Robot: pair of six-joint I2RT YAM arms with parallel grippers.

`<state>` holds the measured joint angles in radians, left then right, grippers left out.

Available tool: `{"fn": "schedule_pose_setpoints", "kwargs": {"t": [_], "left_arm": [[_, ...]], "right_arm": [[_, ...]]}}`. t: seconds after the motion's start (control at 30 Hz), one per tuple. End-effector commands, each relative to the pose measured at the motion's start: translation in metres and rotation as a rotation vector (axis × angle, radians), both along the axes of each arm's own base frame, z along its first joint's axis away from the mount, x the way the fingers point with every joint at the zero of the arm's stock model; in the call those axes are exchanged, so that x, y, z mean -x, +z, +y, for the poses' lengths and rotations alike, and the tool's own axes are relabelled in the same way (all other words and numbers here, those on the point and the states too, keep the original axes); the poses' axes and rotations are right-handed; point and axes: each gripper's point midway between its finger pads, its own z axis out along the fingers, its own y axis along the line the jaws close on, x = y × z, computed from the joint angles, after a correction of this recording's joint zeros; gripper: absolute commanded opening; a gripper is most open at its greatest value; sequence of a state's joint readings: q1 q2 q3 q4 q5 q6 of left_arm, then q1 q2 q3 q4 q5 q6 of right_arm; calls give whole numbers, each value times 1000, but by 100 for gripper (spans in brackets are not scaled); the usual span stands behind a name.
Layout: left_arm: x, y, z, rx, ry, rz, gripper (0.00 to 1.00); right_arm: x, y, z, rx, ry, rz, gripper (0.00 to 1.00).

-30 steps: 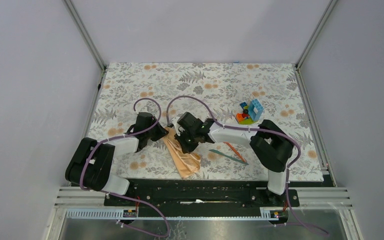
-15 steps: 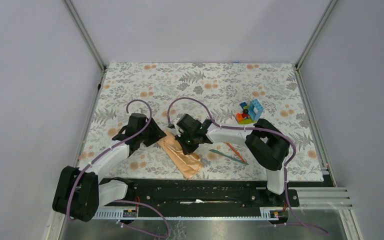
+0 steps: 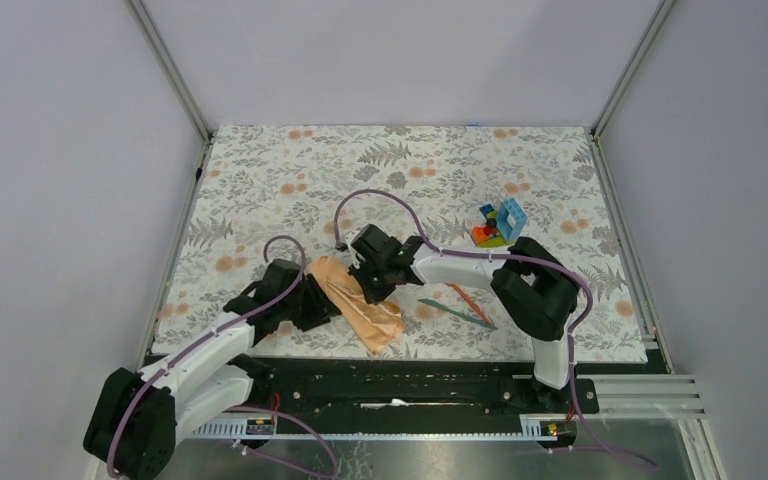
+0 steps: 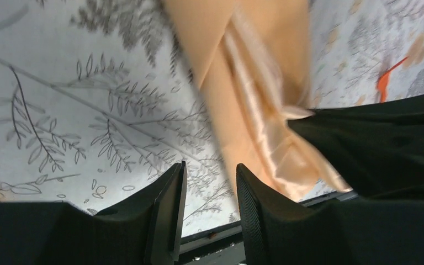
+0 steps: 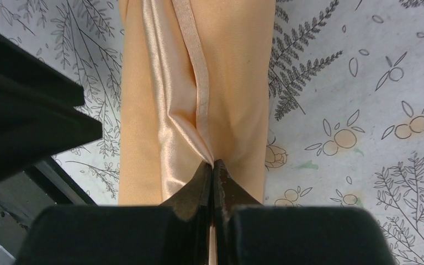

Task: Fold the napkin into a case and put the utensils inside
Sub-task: Stuff the top corner of the smaller-rectangle-folded napkin into the folded napkin.

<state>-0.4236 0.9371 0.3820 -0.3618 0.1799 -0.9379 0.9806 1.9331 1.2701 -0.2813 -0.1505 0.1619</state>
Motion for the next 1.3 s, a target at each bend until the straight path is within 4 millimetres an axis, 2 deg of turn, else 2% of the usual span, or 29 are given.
{"fn": "schedule_pose_setpoints", "kwargs": {"t": [0.0,0.13,0.23,0.4,0.6,0.7,0.97,1.0,1.07,1.13,1.27], "left_arm": [[8,-1,-24,158,15,-3,44],[11,-11,-30,209,39,-4,45],[6,-13,-35,232,38,-26,41],[1,-19,-41,206,31,-18,15],[-6,-22,-48,185,31,-24,3],[-10,-21,-51,179,35,-35,0],[-20,-20,-55,156,40,-51,0],[-21,-21,-56,152,39,-51,0],[-21,-23,-57,143,37,-44,0],[-22,-25,-58,138,35,-37,0],[-15,-30,-49,80,23,-12,2]], "right_arm": [[-13,16,11,-20,-6,-38,0],[-12,21,13,-30,1,-30,0],[-10,25,14,-35,4,-23,0],[-7,29,17,-42,0,0,0],[1,32,21,-54,1,31,0],[7,27,23,-52,9,54,0],[18,8,21,-52,-6,100,0],[19,7,21,-51,-9,103,1],[20,5,20,-47,-15,105,12],[20,2,18,-37,-15,105,16],[15,-13,9,-13,-46,68,14]]}}
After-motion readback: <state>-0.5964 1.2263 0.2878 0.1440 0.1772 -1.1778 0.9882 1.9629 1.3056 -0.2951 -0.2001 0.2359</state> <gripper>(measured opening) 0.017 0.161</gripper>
